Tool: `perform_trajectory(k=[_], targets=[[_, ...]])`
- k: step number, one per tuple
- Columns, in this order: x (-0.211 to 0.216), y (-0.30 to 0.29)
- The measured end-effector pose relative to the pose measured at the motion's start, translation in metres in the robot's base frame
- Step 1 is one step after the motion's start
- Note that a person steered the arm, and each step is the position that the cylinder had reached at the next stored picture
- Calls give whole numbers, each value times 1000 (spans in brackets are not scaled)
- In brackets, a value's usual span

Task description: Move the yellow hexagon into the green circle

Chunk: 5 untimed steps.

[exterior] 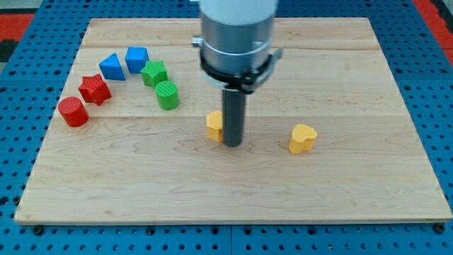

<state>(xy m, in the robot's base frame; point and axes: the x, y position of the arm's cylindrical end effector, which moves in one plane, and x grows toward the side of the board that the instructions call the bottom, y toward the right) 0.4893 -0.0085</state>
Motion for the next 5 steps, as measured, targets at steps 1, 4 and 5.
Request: perform_trajectory(k=[1, 4, 5], targets=[[-12, -24], [-29, 3], [-30, -49]])
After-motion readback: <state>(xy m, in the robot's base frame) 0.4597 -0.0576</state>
